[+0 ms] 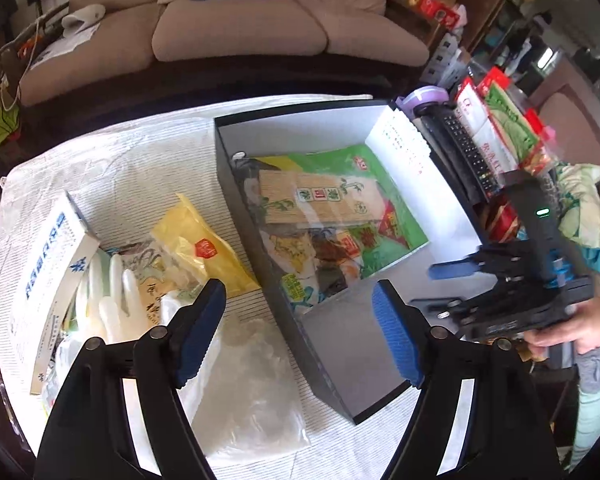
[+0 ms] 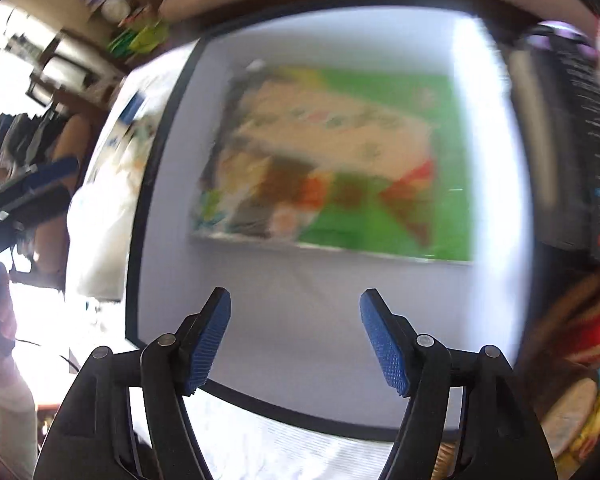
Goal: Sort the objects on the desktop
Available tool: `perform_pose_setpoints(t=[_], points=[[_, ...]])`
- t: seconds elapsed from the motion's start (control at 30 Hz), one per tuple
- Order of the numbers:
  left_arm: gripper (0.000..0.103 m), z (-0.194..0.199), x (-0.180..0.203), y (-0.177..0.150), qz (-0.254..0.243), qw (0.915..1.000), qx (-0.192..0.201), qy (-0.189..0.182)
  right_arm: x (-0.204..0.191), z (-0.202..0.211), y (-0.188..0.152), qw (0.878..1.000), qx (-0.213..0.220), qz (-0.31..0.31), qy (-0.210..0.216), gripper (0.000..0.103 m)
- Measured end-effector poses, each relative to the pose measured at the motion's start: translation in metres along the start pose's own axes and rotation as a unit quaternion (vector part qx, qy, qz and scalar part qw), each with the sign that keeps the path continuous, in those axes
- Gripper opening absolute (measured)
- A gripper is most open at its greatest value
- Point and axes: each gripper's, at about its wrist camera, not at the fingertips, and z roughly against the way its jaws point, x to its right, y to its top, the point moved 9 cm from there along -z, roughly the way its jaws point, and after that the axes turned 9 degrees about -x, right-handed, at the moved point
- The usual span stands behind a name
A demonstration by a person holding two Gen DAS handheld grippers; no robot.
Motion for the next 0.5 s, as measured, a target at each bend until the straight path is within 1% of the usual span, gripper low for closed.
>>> perform_pose_setpoints(t=[0.03, 0.1, 0.17, 0.23, 0.27, 0.3, 0.33, 0.47, 0.5], points=[[0.074, 0.002, -0.003, -0.003, 0.000, 1.0000, 0.001, 0.002, -0.006, -0.013, 0.004, 1.000, -0.019, 0.013, -0.021, 0.069], [0.074, 0.000, -0.008, -0.008, 0.005, 1.0000, -0.003, -0.004, -0.012, -0.032, 0.014, 0.997, -0.040, 0.029, -0.062, 0.069], [0.074, -0.003, -0.013, -0.010, 0.011, 0.9998, -0.011, -0.013, -0.014, -0.038, 0.030, 0.997, -0.029, 0.012, -0.065, 0.069], [0.074, -0.005, -0.017, -0.011, 0.012, 0.9998, -0.010, -0.013, -0.008, -0.035, 0.052, 0.997, -0.002, -0.018, -0.073, 0.069], [0.074, -0.005, -0.018, -0.012, 0.012, 0.9998, -0.008, -0.013, -0.004, -0.036, 0.061, 0.997, 0.002, -0.027, -0.079, 0.069], [0.074, -0.006, -0.020, -0.011, 0.013, 0.9998, -0.007, -0.014, -0.001, -0.042, 0.067, 0.996, -0.006, -0.032, -0.085, 0.069], [0.074, -0.007, -0.021, -0.011, 0.013, 0.9998, -0.007, -0.016, 0.004, -0.053, 0.071, 0.994, -0.027, -0.037, -0.097, 0.069], [0.074, -0.014, -0.026, -0.012, 0.014, 0.9996, -0.010, -0.021, 0.030, -0.084, 0.082, 0.980, -0.081, -0.043, -0.174, 0.069], [0.074, -0.016, -0.026, -0.013, 0.013, 0.9996, -0.011, -0.023, 0.035, -0.085, 0.086, 0.980, -0.078, -0.050, -0.176, 0.080]])
